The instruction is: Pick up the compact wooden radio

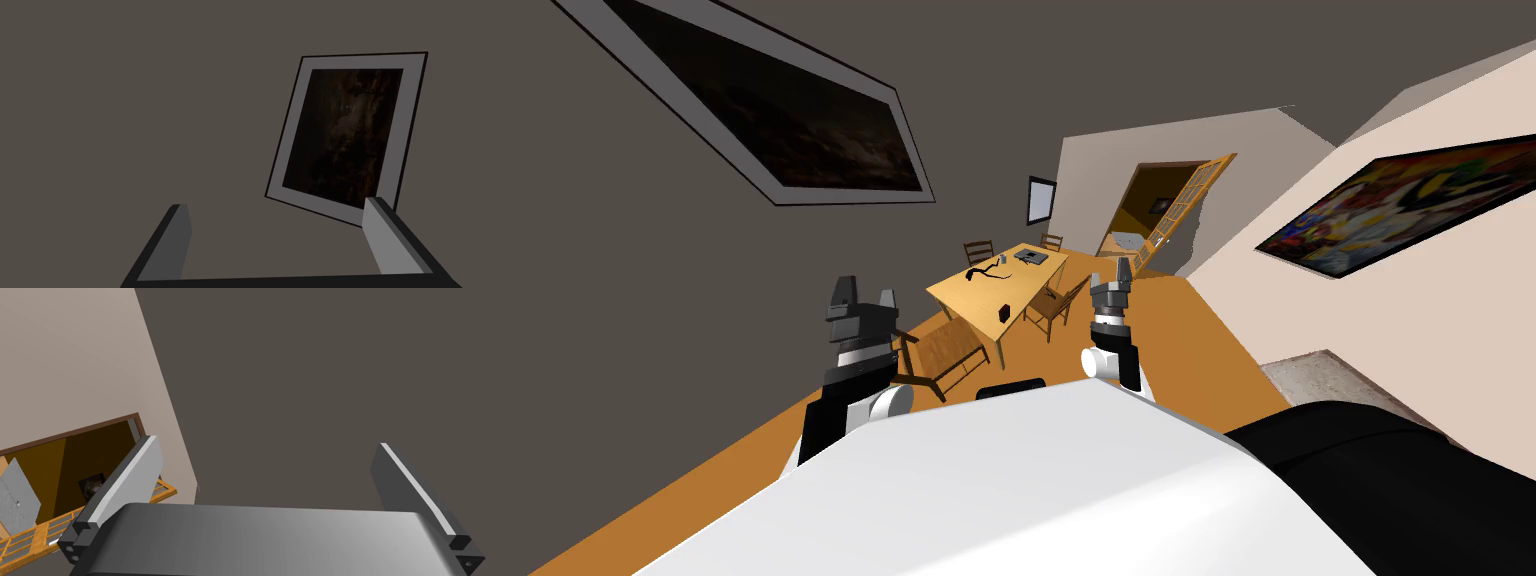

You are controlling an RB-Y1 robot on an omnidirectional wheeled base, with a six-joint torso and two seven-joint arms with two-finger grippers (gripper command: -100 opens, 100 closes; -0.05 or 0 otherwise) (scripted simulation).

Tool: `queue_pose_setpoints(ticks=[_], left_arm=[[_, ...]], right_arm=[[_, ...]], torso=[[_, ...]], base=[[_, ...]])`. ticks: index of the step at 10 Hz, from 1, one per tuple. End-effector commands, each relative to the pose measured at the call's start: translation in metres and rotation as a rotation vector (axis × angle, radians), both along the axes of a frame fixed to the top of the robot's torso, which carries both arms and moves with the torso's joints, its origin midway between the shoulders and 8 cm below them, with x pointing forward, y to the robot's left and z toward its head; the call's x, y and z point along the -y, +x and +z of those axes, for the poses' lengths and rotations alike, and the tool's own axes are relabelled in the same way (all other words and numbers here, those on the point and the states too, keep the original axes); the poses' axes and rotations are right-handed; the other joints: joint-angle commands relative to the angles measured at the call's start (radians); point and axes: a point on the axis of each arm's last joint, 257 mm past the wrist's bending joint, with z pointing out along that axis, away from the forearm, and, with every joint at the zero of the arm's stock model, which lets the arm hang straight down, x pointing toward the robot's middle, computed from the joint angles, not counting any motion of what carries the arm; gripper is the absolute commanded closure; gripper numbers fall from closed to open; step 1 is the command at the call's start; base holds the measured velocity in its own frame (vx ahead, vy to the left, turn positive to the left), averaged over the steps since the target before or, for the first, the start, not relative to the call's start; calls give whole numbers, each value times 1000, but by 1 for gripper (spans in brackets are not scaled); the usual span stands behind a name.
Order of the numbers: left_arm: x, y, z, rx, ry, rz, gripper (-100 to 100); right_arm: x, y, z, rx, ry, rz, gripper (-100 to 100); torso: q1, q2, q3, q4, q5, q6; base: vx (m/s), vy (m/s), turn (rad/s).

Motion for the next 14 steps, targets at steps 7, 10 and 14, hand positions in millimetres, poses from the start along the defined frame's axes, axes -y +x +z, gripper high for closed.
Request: queue_pose_setpoints(ticks=[7, 10, 14], left_arm=[[12, 42, -80, -201, -1, -75, -100], [19, 60, -124, -307, -19, -103, -100], [26, 76, -172, -418, -41, -131, -100]], right_arm=[[0, 0, 0, 0, 0, 0, 0], [0, 0, 0, 0, 0, 0, 0], [0, 0, 0, 0, 0, 0, 0]], torso=[[-1, -3, -2, -1, 0, 0], [-2, -4, -2, -1, 0, 0], [-1, -3, -2, -1, 0, 0]], base=[[41, -16, -32], [56, -24, -45], [48, -8, -45]])
